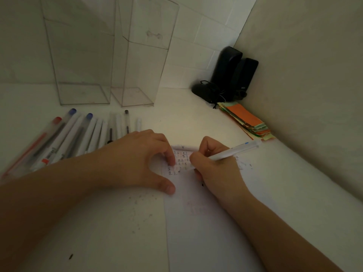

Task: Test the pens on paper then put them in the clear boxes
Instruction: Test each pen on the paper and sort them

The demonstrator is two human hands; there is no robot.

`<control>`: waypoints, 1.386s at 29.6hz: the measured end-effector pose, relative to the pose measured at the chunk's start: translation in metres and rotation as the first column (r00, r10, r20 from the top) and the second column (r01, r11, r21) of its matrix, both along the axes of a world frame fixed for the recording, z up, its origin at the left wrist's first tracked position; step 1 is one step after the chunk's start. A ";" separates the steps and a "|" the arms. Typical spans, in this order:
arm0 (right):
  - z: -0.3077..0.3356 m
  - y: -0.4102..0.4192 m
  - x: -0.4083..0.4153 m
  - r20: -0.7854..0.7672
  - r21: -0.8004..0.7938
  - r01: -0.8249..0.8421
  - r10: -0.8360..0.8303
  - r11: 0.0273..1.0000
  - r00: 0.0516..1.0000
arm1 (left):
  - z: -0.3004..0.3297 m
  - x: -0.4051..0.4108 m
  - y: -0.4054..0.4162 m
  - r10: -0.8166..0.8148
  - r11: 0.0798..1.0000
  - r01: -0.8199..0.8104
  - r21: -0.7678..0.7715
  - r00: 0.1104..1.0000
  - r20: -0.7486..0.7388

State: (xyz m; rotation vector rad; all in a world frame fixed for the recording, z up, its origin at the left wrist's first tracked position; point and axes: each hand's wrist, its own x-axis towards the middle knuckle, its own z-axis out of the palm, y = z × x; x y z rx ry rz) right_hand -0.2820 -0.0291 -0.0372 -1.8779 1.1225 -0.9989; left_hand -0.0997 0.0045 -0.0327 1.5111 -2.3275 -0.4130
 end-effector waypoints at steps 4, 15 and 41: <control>-0.002 0.000 0.000 -0.035 -0.060 0.006 -0.008 0.998 0.999 | -0.002 0.001 -0.001 -0.008 1.000 0.008 -0.003 1.000 -0.001; -0.001 0.000 -0.001 -0.027 -0.034 -0.016 0.015 0.999 1.000 | -0.004 0.003 -0.002 -0.013 1.000 0.013 -0.011 1.000 -0.015; 0.000 0.013 0.003 -0.176 -0.310 -0.076 0.022 0.948 0.984 | 0.019 -0.023 0.022 -0.174 0.983 0.157 -0.097 0.966 -0.191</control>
